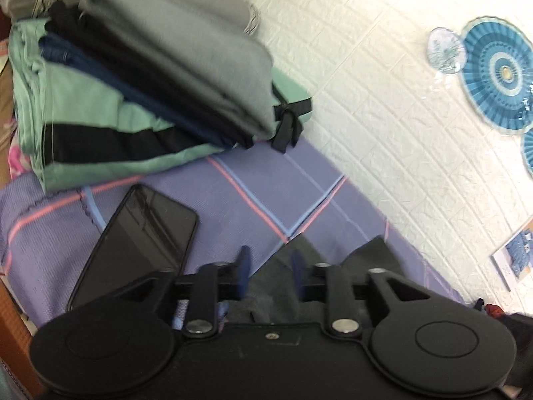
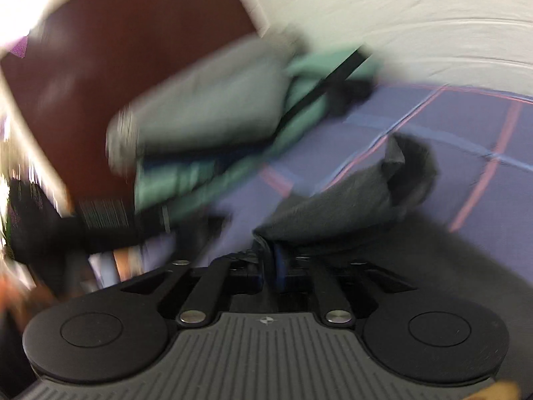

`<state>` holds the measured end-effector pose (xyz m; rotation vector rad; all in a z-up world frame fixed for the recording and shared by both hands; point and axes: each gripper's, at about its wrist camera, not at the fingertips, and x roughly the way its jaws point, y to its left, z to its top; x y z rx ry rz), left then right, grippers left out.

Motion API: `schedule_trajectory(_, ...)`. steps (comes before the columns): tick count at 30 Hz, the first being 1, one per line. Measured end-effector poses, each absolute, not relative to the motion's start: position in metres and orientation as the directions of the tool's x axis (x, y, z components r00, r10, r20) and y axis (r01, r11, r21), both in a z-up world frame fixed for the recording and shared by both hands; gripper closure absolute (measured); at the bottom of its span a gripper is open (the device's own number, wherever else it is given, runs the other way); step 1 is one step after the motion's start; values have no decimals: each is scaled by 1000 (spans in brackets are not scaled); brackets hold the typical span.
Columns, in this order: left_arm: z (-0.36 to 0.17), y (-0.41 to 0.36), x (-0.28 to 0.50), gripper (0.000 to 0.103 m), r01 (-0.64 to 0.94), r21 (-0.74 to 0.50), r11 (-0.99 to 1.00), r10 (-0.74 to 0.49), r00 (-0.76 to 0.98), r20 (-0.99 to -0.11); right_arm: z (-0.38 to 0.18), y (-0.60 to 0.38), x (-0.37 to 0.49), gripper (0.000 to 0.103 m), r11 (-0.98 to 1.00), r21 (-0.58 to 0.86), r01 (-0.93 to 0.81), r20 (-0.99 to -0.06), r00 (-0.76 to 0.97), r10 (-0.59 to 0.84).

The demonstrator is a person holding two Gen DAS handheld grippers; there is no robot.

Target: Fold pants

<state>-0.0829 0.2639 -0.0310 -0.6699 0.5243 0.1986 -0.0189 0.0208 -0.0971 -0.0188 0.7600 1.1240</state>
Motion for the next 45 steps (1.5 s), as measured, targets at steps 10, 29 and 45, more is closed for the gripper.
schedule_trajectory(10, -24, 183, -71, 0, 16, -343, 939, -202, 834, -514, -76, -66, -41, 20, 520, 299, -800, -505, 329, 798)
schedule_trajectory(29, -66, 205, -16, 0, -203, -508, 837, -142, 816, -560, -92, -109, -73, 101, 639, 190, -746, -602, 426, 676)
schedule_trajectory(45, -71, 230, -68, 0, -369, -553, 747, -51, 797, -601, -89, -125, -85, 61, 536, 333, -776, -622, 246, 743)
